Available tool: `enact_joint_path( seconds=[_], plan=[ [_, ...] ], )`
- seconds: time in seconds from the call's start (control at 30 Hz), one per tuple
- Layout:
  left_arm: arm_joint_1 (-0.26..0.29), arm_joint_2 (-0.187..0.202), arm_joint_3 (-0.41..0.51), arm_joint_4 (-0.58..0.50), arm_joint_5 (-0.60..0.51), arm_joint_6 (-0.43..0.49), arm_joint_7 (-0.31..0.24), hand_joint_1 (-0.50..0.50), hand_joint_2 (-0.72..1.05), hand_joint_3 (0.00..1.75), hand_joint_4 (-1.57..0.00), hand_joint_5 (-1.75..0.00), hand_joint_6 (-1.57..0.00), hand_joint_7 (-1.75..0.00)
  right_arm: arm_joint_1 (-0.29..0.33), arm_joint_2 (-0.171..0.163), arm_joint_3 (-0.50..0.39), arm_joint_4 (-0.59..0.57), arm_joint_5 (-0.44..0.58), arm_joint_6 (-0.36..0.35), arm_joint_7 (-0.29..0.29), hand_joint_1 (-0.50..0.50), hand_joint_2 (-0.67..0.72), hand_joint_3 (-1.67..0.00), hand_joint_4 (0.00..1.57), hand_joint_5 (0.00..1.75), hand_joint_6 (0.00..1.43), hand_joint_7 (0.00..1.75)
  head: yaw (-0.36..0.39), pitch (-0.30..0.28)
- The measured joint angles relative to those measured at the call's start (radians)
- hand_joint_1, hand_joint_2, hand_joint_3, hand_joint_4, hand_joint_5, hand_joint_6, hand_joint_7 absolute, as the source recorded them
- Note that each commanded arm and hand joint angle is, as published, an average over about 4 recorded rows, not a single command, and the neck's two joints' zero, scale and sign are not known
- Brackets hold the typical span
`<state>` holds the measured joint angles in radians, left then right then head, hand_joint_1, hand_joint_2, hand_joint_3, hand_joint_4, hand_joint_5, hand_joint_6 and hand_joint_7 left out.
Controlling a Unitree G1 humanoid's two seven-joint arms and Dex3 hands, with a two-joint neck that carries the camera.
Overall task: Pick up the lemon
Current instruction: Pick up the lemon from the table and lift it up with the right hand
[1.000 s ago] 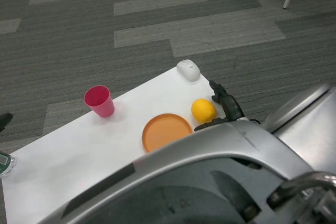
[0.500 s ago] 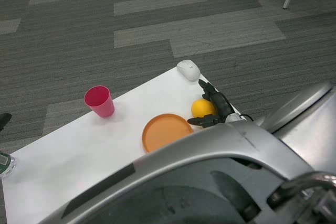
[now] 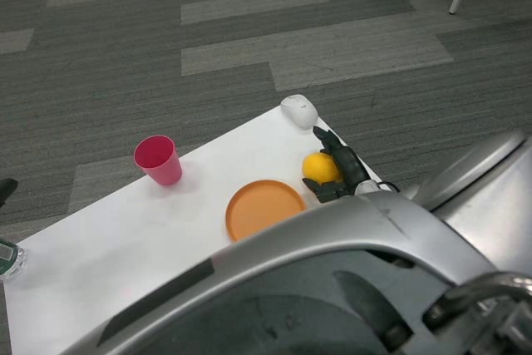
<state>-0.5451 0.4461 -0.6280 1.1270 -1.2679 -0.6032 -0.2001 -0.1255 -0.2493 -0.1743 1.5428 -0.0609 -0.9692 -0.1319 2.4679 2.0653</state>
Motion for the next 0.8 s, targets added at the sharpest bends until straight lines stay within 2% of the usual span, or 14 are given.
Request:
enact_joint_path(
  seconds=[0.07, 0.2, 0.3, 0.5, 0.67, 0.8],
  plan=[
    [0.0, 0.0, 0.004, 0.0, 0.0, 0.0, 0.0, 0.5, 0.96, 0.09, -0.04, 0.0, 0.0, 0.0, 0.0, 0.0, -0.001, 0.0, 0.0, 0.0, 0.0, -0.12, -0.57, -1.27, 0.0, 0.97, 0.01, 0.31, 0.0, 0.0],
    [0.0, 0.0, 0.009, 0.0, 0.0, 0.0, 0.0, 0.5, 0.96, 0.09, -0.04, 0.0, 0.0, 0.0, 0.0, 0.0, -0.003, 0.0, 0.0, 0.0, 0.0, -0.12, -0.6, -1.27, 0.0, 0.97, 0.05, 0.35, 0.003, 0.001],
    [0.0, 0.0, 0.01, -0.001, 0.0, 0.0, 0.0, 0.5, 0.96, 0.04, -0.04, 0.0, 0.0, 0.0, 0.0, -0.001, -0.004, -0.001, 0.0, 0.0, 0.002, -0.12, -0.6, -1.21, 0.0, 0.85, 0.06, 0.35, 0.004, 0.001],
    [0.0, 0.0, 0.011, -0.001, 0.0, 0.0, 0.0, 0.5, 0.96, 0.09, -0.04, 0.0, 0.0, 0.0, 0.0, -0.003, -0.008, -0.007, 0.003, -0.001, 0.01, -0.12, -0.6, -1.07, 0.0, 0.68, 0.06, 0.28, 0.005, 0.003],
    [0.0, 0.0, 0.011, -0.001, 0.0, 0.0, 0.0, 0.5, 0.96, 0.09, -0.04, 0.0, 0.0, 0.0, 0.005, -0.001, -0.045, -0.01, 0.002, -0.019, 0.013, -0.16, -0.6, -1.03, 0.0, 0.68, 0.06, 0.28, 0.006, 0.004],
    [0.0, 0.0, 0.012, -0.001, 0.0, 0.0, 0.0, 0.5, 0.96, 0.09, -0.04, 0.0, 0.0, 0.0, 0.011, 0.003, -0.065, -0.02, 0.002, -0.027, 0.014, -0.12, -0.6, -1.03, 0.0, 0.78, 0.06, 0.28, 0.007, 0.004]
  ],
)
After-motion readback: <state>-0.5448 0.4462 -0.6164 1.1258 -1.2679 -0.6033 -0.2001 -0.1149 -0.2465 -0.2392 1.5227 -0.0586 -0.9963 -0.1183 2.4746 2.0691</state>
